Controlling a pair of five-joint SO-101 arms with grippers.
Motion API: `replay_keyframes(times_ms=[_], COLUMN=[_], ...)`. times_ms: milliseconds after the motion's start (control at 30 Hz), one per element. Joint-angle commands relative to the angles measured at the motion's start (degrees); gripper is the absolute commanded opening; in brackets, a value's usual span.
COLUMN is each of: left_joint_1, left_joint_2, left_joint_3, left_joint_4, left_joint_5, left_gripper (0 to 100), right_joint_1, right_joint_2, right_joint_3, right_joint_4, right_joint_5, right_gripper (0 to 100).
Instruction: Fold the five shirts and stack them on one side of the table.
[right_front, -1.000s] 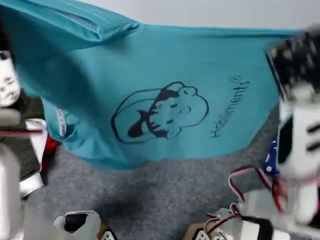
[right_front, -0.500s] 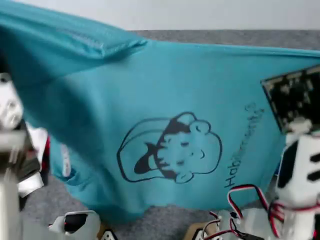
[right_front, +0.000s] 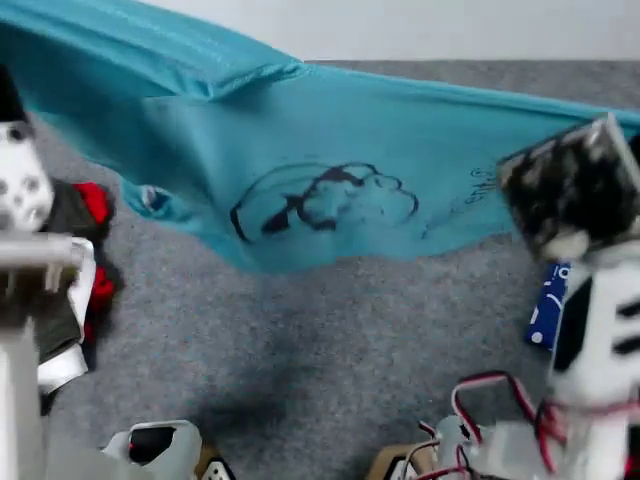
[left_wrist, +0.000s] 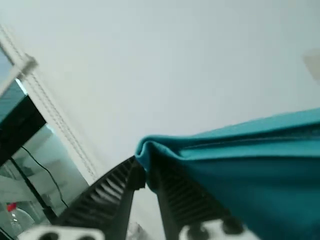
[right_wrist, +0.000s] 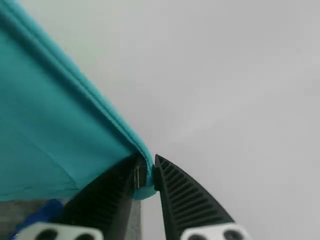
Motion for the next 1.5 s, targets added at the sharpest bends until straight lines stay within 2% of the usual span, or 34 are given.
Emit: replay_keyframes(times_ms=[0, 267, 400, 600, 733, 933, 1067, 1167, 1467], left_joint_1=[-0.53, -0.53, -0.53, -0.18, -0.09, 0.00, 0.00, 0.35, 2.20], left_joint_2=[-0.18, 0.44, 2.81, 9.85, 18.02, 34.20, 46.59, 55.38, 78.42], left_joint_3=[-6.55, -10.86, -5.49, 9.36, 21.05, 29.05, 25.98, 19.74, -14.37], left_joint_4=[3.60, 7.21, 6.95, 6.59, -0.35, -18.02, -28.13, -32.44, -34.29], left_joint_5=[-2.46, -6.95, -7.12, -9.58, -10.20, -10.20, -10.20, -10.20, -10.20], left_gripper=[0, 0, 0, 0, 0, 0, 0, 0, 0], right_joint_1=[1.27, 1.27, 0.40, -5.85, -10.07, -10.95, -10.95, -10.95, -14.29], right_joint_2=[-3.74, -5.05, -2.07, 7.08, 16.66, 33.45, 42.07, 47.34, 52.09], right_joint_3=[0.44, 3.34, 9.58, 20.66, 26.73, 28.04, 27.96, 27.96, 27.78], right_joint_4=[2.15, 2.07, 1.10, 0.48, -1.71, -16.13, -27.21, -37.05, -61.32], right_joint_5=[3.16, 5.10, 4.75, 4.84, 4.84, 4.84, 4.84, 4.84, 5.10], right_gripper=[1.3, 1.3, 1.3, 1.2, 1.2, 1.2, 1.2, 1.2, 1.2])
